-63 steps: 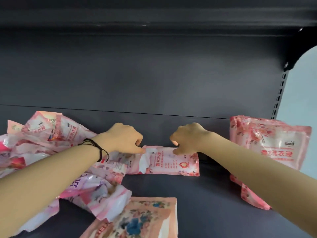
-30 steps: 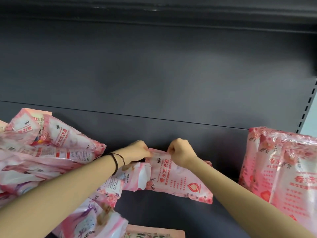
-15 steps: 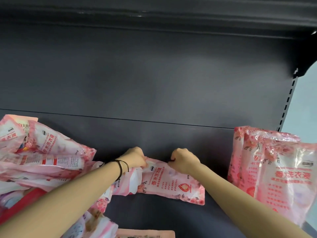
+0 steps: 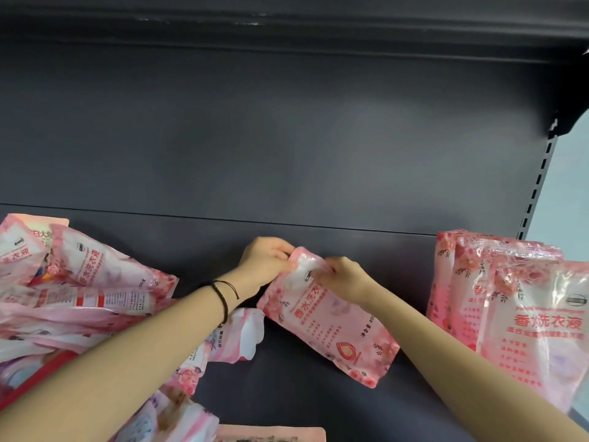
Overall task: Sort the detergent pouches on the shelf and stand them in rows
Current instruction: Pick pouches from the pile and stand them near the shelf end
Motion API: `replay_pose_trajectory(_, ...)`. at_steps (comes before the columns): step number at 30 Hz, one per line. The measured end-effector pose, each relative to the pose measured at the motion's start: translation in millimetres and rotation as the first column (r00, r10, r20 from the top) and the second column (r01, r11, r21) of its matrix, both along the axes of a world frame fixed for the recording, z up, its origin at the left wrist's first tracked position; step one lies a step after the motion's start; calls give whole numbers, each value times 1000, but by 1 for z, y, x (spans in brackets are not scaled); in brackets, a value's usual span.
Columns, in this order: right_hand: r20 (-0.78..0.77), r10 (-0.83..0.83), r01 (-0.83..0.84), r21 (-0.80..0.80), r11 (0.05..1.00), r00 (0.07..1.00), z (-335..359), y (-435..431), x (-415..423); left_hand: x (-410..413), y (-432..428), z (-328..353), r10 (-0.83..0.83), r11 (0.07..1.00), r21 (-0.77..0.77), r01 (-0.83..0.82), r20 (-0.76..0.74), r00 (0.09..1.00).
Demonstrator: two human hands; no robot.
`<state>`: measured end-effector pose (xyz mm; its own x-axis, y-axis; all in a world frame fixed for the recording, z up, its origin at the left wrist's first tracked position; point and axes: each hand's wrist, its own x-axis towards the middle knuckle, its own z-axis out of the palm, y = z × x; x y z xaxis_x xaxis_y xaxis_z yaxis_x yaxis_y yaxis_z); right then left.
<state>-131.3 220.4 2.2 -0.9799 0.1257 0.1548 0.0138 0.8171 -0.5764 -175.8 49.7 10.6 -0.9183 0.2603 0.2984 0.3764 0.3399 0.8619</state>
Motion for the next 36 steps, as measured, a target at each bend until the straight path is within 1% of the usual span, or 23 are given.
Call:
replay_pose_trajectory(2,-58,-17,6,-171,985,998,4,4,4,3,5,11,-56,998,39,58,-59,997)
replay_pose_trajectory(5,-190,-51,-36,-427,904,981,10,10,16,9,7,19,-114,990,65,124,-138,984)
replay_pose_trajectory(7,-285,-100,-96,-601,793,953,14,12,26,14,4,20,-79,993,75,95,-193,978)
replay_pose_trajectory(9,-340,-142,-178,-751,636,930,16,15,37,22,2,16,-18,991,121,48,-231,973)
replay_pose_trajectory(10,-355,-162,-206,-793,573,921,16,15,42,27,2,14,3,984,177,38,-224,975)
replay_pose_trajectory(11,-364,-183,-219,-818,531,913,14,16,46,32,2,10,7,971,237,39,-191,982)
replay_pose_trajectory(13,-372,-219,-225,-838,496,902,8,13,54,41,5,2,-49,947,315,67,-66,997)
replay_pose_trajectory(15,-382,-221,-233,-836,497,898,-2,8,61,48,8,-9,-156,946,294,133,56,986)
replay_pose_trajectory(16,-383,-213,-238,-834,497,899,-7,7,64,51,10,-14,-207,945,276,174,94,974)
replay_pose_trajectory(18,-382,-209,-239,-834,496,900,-16,7,70,57,13,-26,-276,927,301,224,143,950)
replay_pose_trajectory(21,-386,-210,-221,-810,544,898,-26,14,79,62,14,-37,-332,898,364,247,192,924)
replay_pose_trajectory(24,-349,-199,-183,-803,567,916,-40,26,93,65,17,-38,-348,896,352,272,175,921)
replay_pose_trajectory(27,-345,-204,-122,-725,678,916,-45,32,106,69,21,-32,-326,892,375,253,147,934)
replay_pose_trajectory(29,-363,-211,-105,-683,723,907,-43,32,114,71,21,-29,-311,878,419,231,131,941)
replay_pose_trajectory(31,-386,-206,-103,-646,757,899,-41,31,121,74,18,-27,-311,873,430,230,128,942)
replay_pose_trajectory(33,-408,-196,-120,-630,767,892,-41,30,130,78,12,-26,-335,877,405,259,127,934)
replay_pose_trajectory(36,-429,-194,-144,-637,757,882,-42,29,143,87,5,-26,-383,873,386,299,162,909)
